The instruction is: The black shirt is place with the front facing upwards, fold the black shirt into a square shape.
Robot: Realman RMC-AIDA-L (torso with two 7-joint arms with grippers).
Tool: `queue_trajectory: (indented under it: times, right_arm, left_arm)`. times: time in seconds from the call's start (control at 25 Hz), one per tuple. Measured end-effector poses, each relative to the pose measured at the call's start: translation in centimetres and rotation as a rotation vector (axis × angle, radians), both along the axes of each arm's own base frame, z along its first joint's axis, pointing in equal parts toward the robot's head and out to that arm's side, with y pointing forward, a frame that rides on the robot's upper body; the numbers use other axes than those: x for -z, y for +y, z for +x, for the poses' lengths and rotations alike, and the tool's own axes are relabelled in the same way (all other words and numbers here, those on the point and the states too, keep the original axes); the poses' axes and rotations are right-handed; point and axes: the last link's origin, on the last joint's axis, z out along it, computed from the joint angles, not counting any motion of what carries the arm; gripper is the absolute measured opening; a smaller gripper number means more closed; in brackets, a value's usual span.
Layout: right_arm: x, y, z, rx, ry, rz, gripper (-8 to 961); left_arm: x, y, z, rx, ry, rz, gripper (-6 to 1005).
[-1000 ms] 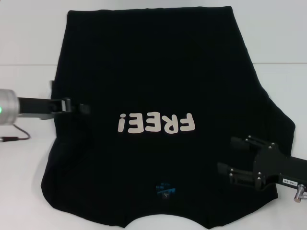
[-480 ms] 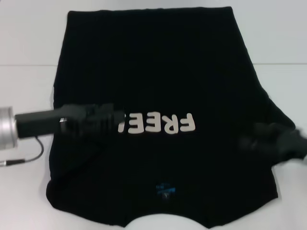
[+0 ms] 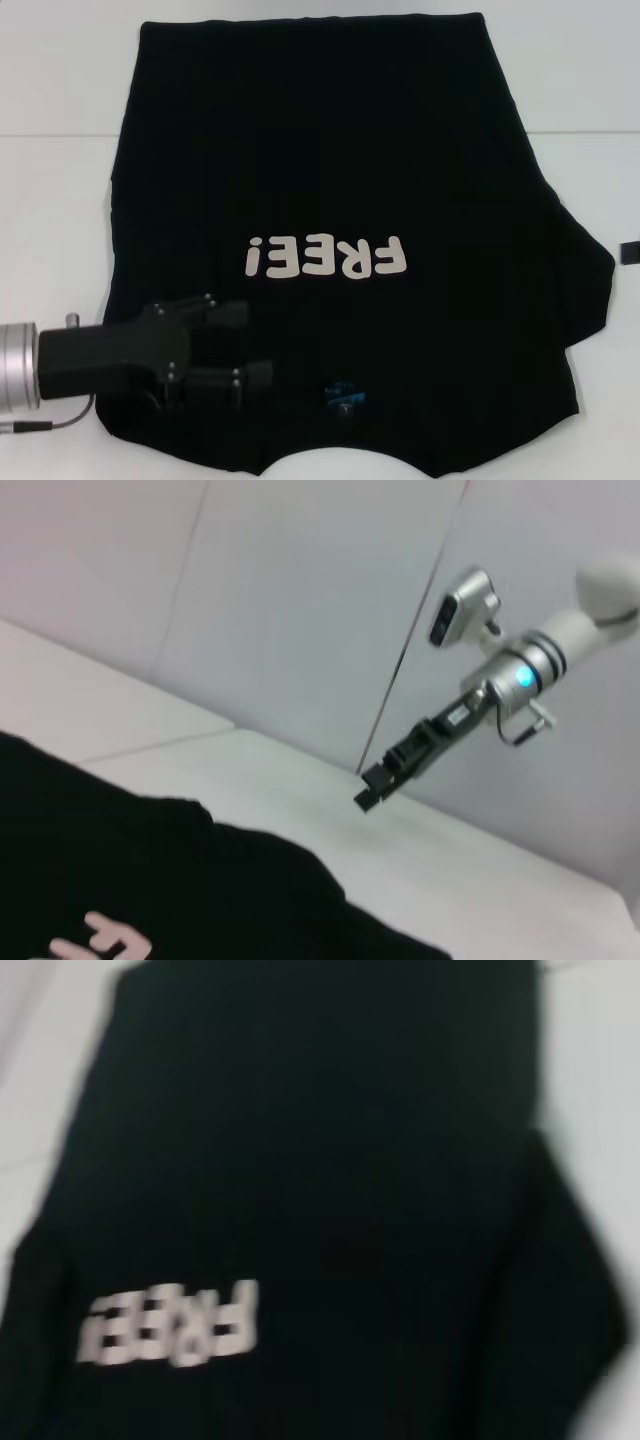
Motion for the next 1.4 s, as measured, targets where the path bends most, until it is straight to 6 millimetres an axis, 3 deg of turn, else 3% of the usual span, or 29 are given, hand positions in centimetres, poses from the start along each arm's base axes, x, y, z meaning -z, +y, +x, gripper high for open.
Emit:
queue_trajectory:
  times: [0.16,0.88,1.4]
  right_arm:
    - [-0.3,1.2,0.6,0.078,-0.107,0.006,858]
    - [5.7,3.2,-0.5,0.065,-0.181,-0.054,841]
    - [6.5,3.4,-0.5,0.050,-0.204,-0.055,788]
  left_arm:
    - [0.0,-0.3,-0.8,-0.010,0.029,0.011,946]
    - [-0.3,-0.2,-1.4,-0.032,0.048,0.040,934]
    - [-0.5,0.0,-1.3,-0.035,0.041,0.043,925]
